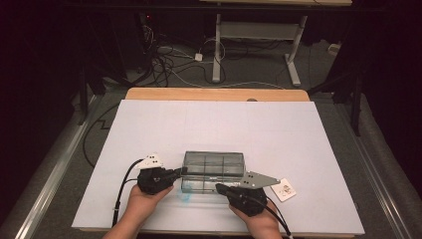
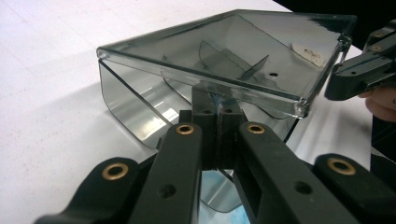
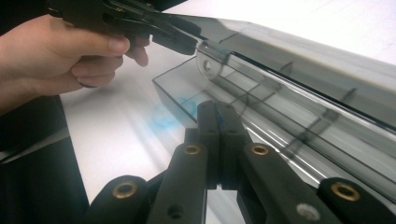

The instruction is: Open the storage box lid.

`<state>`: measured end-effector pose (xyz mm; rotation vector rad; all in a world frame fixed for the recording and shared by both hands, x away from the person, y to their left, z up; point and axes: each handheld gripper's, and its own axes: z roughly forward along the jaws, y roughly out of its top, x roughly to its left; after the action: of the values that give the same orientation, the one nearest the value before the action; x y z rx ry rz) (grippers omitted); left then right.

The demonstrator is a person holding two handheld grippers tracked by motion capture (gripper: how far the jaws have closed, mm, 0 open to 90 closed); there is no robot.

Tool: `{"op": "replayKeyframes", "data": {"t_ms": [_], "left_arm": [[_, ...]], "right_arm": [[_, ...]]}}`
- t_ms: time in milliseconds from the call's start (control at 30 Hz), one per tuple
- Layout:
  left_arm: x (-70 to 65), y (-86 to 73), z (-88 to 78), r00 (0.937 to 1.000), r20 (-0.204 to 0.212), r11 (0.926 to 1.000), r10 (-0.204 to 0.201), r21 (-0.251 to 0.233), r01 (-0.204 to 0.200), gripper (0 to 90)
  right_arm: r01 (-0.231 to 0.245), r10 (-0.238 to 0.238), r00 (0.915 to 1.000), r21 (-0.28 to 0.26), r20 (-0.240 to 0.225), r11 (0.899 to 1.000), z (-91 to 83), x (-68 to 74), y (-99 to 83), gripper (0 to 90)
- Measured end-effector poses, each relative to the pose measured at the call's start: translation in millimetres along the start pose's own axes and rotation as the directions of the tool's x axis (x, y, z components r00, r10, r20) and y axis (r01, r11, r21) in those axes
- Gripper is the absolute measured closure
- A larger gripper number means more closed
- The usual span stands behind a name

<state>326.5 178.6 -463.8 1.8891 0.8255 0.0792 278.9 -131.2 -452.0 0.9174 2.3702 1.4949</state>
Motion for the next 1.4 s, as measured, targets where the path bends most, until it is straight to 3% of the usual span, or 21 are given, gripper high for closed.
{"op": "replayKeyframes", "data": {"t_ms": [300, 700, 833, 1033, 1400], "left_arm": [[2.7, 8.7, 3.5, 1.0, 0.004, 0.9998, 0.007, -0.02, -0.007, 87.7], [5.1, 11.4, 5.1, 1.0, 0.005, 0.9997, 0.006, -0.026, -0.006, 87.7], [3.2, 10.7, 4.6, 0.9999, -0.005, 0.9998, 0.013, -0.018, -0.013, 87.7], [4.7, 13.8, 7.7, 0.9997, -0.018, 0.9995, 0.016, -0.026, -0.016, 87.7], [11.7, 20.4, 10.4, 0.9995, -0.029, 0.9995, 0.01, -0.029, -0.011, 87.7]], "right_arm": [[-0.031, 0.031, 0.997, -0.007, 0.071, 1.0, -21.7, -9.3, -13.7, 90.0], [-0.06, 0.067, 0.9833, -0.045, 0.169, 0.997, -46.5, -33.3, -24.4, 90.0], [-0.068, 0.078, 0.9737, -0.052, 0.214, 0.996, -49.1, -41.3, -24.5, 90.0], [-0.103, 0.117, 0.9638, -0.07, 0.24, 0.992, -50.2, -53.4, -23.2, 90.0], [-0.09, 0.11, 0.9438, -0.078, 0.312, 0.993, -34.1, -79.3, -4.3, 90.0]]}}
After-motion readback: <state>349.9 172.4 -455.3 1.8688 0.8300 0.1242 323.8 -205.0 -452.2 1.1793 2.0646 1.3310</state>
